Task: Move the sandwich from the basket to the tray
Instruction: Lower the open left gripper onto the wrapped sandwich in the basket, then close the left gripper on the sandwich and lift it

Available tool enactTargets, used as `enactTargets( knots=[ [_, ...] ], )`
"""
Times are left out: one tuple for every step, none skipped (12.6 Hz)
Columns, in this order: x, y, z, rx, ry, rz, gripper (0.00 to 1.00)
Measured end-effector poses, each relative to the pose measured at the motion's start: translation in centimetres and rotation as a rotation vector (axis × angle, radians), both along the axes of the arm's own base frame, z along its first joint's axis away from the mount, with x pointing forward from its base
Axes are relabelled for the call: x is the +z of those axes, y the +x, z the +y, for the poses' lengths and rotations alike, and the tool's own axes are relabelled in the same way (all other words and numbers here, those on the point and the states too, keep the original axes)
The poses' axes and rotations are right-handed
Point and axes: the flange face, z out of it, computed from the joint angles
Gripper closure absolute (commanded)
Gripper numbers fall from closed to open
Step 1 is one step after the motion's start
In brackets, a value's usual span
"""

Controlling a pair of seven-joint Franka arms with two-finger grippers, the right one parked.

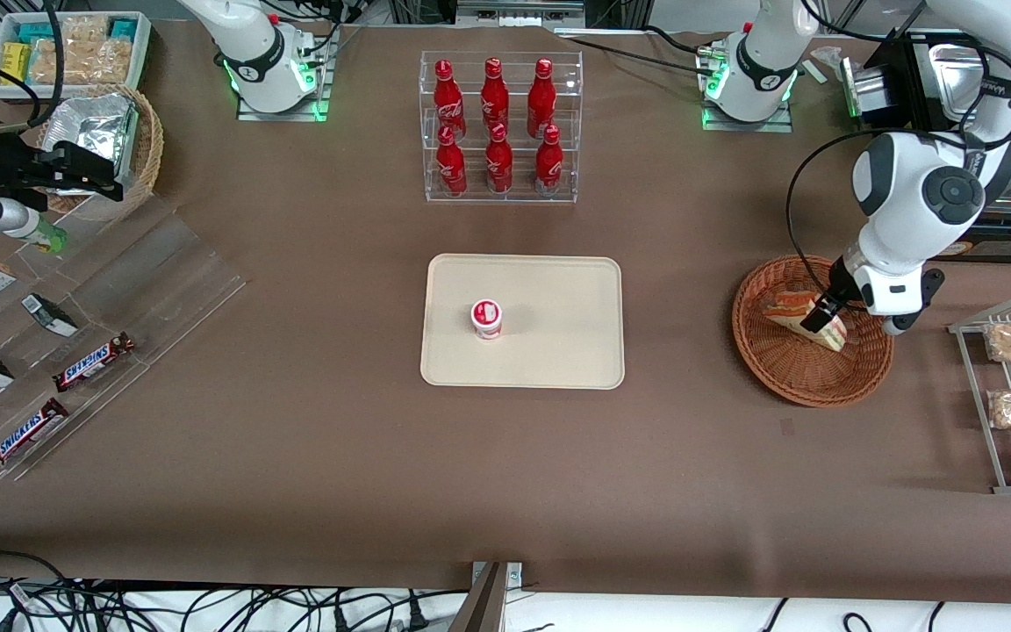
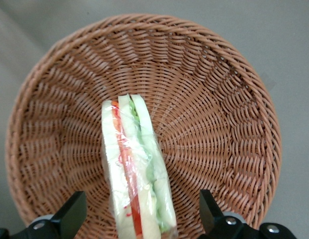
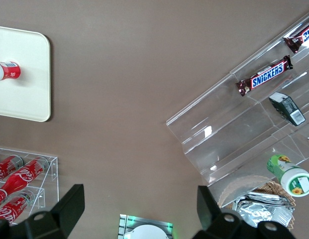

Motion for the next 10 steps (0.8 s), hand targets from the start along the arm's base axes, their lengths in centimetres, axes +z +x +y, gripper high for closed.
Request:
enactTargets(
  knots=[
    [-0.8,-0.1,-0.1,-0.001,0.007,0.001,0.00],
    [-1.5,-0.2,-0.2,-0.004,0.016,0.005,0.00],
    [-2.2,-0.2,-0.3,-0.004,0.025,0.004,0.00],
    [-2.8,-0.2,-0.4,0.003,0.031,0.001,0.34],
    [-3.4,-0.2,-0.5,0.019,0.032,-0.002,0.82],
    [-3.7,-0.2,-0.5,0.034,0.030,-0.005,1.00],
    [-3.9,-0.2,-0.5,0.041,0.030,-0.008,1.00],
    [-3.9,-0.2,-0.6,0.034,0.035,-0.008,1.00],
    [-3.9,-0.2,-0.6,0.022,0.046,-0.009,1.00],
    [-3.9,-0.2,-0.7,0.013,0.052,-0.010,1.00]
  ],
)
